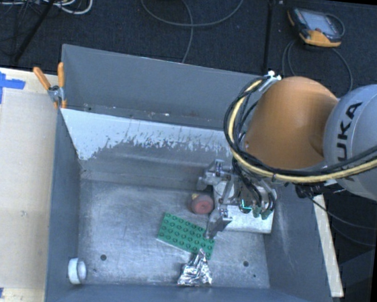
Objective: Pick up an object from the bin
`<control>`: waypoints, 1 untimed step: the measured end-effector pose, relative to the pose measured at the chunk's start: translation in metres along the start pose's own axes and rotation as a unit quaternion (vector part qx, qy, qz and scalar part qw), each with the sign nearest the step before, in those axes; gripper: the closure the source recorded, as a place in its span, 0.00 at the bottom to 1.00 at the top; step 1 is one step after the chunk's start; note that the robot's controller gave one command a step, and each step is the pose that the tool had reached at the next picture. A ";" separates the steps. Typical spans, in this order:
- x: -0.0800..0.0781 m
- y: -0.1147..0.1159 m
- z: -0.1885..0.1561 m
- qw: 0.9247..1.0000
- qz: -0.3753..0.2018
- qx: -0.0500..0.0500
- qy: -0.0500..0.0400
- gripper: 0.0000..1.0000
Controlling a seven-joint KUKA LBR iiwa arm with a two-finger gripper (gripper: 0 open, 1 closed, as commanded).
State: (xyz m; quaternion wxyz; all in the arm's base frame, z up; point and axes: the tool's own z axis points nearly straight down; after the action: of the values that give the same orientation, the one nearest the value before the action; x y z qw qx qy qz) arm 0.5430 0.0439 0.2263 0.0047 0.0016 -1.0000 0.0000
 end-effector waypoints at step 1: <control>-0.011 -0.056 0.154 0.999 0.046 -0.003 -0.001 0.00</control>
Offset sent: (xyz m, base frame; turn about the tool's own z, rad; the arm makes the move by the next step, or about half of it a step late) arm 0.0088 -0.0580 -0.1563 0.0899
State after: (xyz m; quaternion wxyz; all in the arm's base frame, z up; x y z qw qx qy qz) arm 0.5526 -0.0119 0.0726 0.0034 -0.0447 -0.9990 -0.0025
